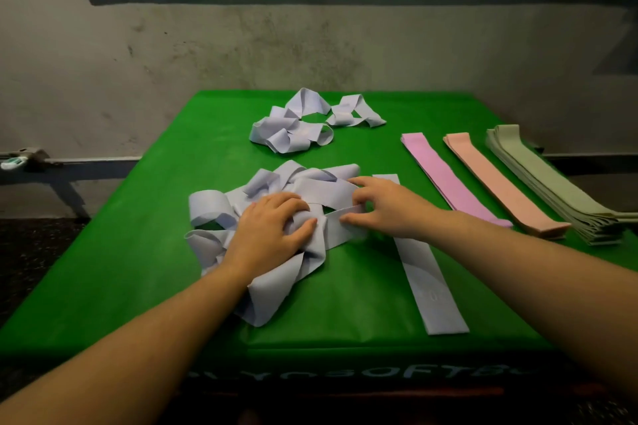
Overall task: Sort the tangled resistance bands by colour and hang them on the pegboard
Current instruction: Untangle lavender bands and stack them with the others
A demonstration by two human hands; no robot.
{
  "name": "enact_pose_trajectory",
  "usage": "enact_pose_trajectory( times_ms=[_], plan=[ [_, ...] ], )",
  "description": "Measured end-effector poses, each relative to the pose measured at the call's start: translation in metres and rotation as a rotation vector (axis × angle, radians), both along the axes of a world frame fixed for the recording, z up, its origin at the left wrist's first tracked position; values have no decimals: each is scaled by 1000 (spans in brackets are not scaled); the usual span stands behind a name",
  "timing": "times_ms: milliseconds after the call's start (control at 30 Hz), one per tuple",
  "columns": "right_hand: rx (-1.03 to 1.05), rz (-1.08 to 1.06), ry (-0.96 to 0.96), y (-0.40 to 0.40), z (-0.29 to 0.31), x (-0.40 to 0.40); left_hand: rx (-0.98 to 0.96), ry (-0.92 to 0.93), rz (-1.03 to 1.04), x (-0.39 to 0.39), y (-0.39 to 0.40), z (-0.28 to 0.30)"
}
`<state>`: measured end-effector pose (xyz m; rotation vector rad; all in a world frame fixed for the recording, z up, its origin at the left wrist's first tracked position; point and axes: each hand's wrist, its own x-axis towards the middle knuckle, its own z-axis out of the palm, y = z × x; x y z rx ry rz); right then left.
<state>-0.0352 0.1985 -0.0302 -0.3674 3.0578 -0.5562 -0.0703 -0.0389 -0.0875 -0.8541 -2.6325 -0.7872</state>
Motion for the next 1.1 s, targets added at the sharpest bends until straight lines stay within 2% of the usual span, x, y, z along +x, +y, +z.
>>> enact_pose_trajectory(
  times_ms=[100, 233, 400, 567, 667, 733, 833, 900, 1000, 1100],
  plan=[
    [-221, -60, 20, -5, 2, 11, 123, -11, -14, 0, -2, 0],
    [-502, -150, 44, -15, 5, 20, 133, 2, -16, 1, -3, -1],
    [-936, -286, -242, -22, 13, 25, 192, 14, 12, 6, -4, 0],
    [-1117, -497, -275, -23, 32, 31, 211, 19, 2, 10, -5, 2],
    [-979, -550, -300, -19, 40, 33, 161, 44, 1, 8, -5, 0],
    [-659, -466, -283, -13, 40, 31, 146, 66, -9, 8, -5, -1],
    [0, -252, -198, -8, 36, 28, 184, 83, -16, 8, -5, -1],
    [262, -193, -187, -5, 35, 28, 173, 77, 11, 9, -4, -1],
    [342, -181, -183, 0, 36, 29, 136, 84, 12, 9, -3, -2],
    [202, -154, -200, 0, 35, 33, 89, 96, -35, 6, -4, -3]
  ],
)
